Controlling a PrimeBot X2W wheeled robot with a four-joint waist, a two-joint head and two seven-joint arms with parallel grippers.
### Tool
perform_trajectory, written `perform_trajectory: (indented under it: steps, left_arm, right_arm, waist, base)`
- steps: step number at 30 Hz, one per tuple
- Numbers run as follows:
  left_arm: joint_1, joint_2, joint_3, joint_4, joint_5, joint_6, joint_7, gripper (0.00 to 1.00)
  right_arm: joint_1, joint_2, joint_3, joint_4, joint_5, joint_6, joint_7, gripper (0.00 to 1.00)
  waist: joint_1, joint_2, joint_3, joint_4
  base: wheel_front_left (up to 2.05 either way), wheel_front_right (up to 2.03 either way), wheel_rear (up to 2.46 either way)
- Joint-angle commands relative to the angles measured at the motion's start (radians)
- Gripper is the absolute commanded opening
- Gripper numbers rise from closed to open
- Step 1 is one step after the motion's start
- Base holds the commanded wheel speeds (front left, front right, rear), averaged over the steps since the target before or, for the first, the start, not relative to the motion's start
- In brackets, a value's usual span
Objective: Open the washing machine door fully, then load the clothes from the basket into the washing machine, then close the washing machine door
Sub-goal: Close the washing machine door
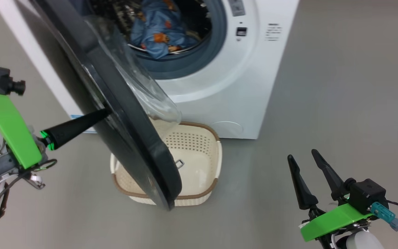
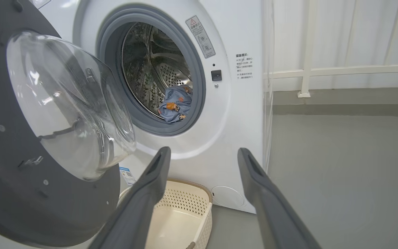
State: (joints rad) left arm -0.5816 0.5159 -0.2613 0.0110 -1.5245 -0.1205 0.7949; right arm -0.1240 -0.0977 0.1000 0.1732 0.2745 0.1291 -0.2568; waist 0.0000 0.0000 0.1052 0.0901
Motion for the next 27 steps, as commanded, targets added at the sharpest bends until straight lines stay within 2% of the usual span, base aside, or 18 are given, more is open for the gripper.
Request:
perform_trajectory:
  steps: [1, 9, 20, 27]
  left_arm:
    - [-0.064, 0.036, 0.041, -0.016, 0.009, -0.010, -0.016, 0.00]
    - [-0.071, 0.044, 0.031, -0.009, 0.006, -0.010, -0.049, 0.00]
    - [-0.013, 0.082, 0.037, -0.021, 0.004, -0.010, -0.111, 0.00]
    - [0.096, 0.108, 0.058, -0.031, 0.017, -0.010, -0.203, 0.00]
  right_arm:
    - [-0.001, 0.003, 0.019, -0.028, 0.002, 0.002, -0.005, 1.00]
    - [0.002, 0.007, 0.001, -0.032, 0.004, 0.002, -0.005, 1.00]
    - [0.006, 0.010, -0.006, -0.026, 0.002, 0.002, -0.005, 1.00]
    - [0.018, 0.005, -0.010, -0.026, 0.003, 0.002, -0.005, 1.00]
  waist:
    - [0.0000, 0.0000, 0.010, -0.060]
    - [0.0000, 0.0000, 0.014, -0.083]
    - [0.0000, 0.0000, 0.007, -0.041]
    - [0.0000, 0.0000, -0.006, -0.022]
  base:
    - [0.00, 0.00, 0.00]
    - [0.00, 0.00, 0.00]
    - [0.00, 0.00, 0.00]
    - [0.00, 0.00, 0.00]
